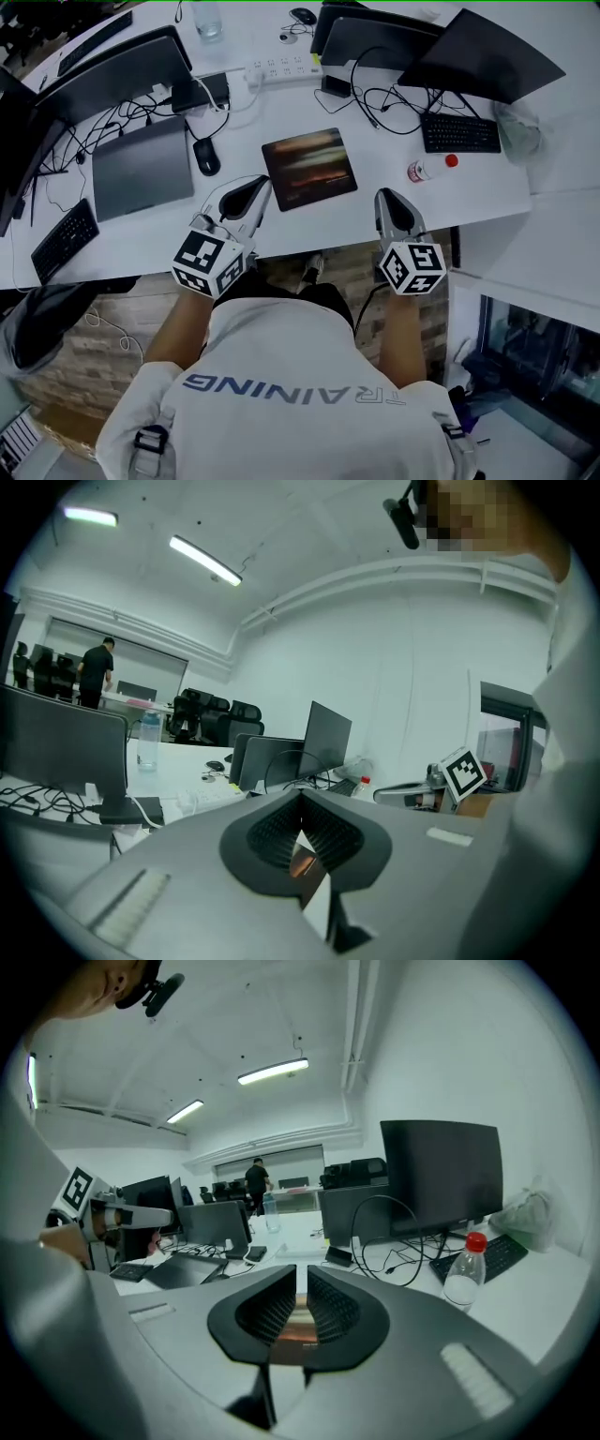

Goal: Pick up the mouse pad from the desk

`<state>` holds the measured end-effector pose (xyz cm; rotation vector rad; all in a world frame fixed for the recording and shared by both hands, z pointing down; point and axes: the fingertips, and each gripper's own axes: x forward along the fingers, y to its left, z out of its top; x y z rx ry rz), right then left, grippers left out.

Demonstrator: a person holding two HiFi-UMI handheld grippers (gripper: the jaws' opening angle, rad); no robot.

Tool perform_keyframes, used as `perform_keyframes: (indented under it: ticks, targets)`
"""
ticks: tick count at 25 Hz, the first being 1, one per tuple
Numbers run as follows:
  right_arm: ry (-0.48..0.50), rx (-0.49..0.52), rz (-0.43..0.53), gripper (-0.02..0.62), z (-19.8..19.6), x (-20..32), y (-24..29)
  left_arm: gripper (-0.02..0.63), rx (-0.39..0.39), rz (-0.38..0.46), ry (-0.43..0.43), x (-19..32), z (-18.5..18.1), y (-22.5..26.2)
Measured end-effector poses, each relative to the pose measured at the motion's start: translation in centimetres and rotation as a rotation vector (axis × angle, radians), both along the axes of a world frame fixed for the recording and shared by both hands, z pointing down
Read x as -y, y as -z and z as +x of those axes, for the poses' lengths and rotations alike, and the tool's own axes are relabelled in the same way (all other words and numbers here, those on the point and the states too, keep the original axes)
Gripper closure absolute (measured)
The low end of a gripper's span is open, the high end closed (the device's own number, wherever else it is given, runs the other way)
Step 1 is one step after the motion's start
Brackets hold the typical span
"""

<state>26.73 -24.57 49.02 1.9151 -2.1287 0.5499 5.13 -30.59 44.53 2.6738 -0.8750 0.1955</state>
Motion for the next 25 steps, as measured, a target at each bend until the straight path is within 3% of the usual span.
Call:
perform_keyframes:
  ticks: [7,14,25]
  targets:
    - [0.173,-0.094,-0.226,0.446,1.7,2.1,-7.2,0.606,0.039,-0.054,0.083,-0.7,2.1,-1.7]
    - [0.352,-0.201,-0.411,0.407,2.4,2.7,-16.3,0.606,0.079,-0.111,0.154,-1.7,2.9,-4.1]
    - [0.497,-0.294,-0.541,0.397,2.2,3.8,-24.4,0.606,0.109,-0.152,0.241,-1.6,2.0,-5.7]
